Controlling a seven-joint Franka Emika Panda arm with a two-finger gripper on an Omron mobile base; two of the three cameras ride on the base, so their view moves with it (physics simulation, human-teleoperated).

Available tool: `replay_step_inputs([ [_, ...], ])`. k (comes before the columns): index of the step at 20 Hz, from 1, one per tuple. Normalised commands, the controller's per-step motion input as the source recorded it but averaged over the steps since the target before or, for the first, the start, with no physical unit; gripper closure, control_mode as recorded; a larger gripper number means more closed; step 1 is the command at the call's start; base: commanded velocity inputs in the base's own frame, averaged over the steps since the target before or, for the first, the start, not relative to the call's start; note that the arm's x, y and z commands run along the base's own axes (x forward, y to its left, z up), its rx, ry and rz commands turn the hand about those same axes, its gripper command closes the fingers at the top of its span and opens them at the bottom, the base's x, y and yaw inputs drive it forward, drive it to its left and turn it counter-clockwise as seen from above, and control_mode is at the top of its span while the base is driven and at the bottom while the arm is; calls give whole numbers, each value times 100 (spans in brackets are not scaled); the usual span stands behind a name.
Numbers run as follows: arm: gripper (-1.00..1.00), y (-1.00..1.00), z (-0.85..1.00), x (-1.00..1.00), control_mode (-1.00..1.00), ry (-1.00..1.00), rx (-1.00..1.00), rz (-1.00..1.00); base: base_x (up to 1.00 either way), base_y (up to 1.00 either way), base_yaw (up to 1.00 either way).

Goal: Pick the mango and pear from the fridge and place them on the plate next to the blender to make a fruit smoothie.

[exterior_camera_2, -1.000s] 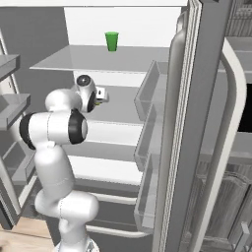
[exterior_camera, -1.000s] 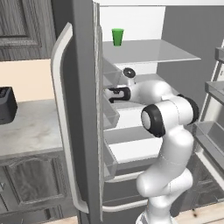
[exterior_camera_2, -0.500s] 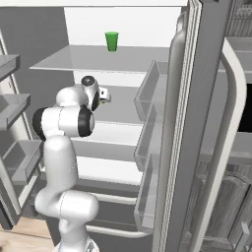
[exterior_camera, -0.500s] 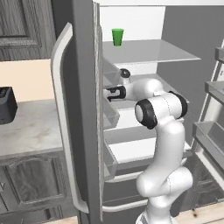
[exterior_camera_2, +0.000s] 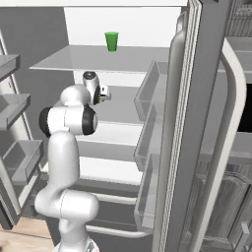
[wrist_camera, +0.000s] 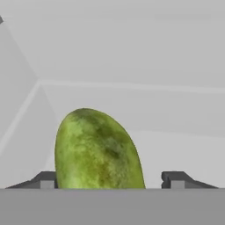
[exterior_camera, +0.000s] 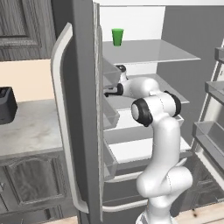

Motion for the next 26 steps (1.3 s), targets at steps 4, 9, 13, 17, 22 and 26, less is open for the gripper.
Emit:
replay_step_inputs([
  [4, 100, 0, -54, -29, -100, -6, 6, 0, 0, 0, 0],
  [9, 100, 0, -40, -8, -100, -10, 9, 0, 0, 0, 0],
  [13, 100, 0, -4, -2, -100, -3, 0, 0, 0, 0, 0],
  [17, 100, 0, 0, -71, -100, -16, 0, -2, 0, 0, 0],
  [22, 100, 0, 8, -100, -100, -24, 0, -5, 0, 0, 0],
  [26, 100, 0, 58, -100, -100, -22, 0, -10, 0, 0, 0],
])
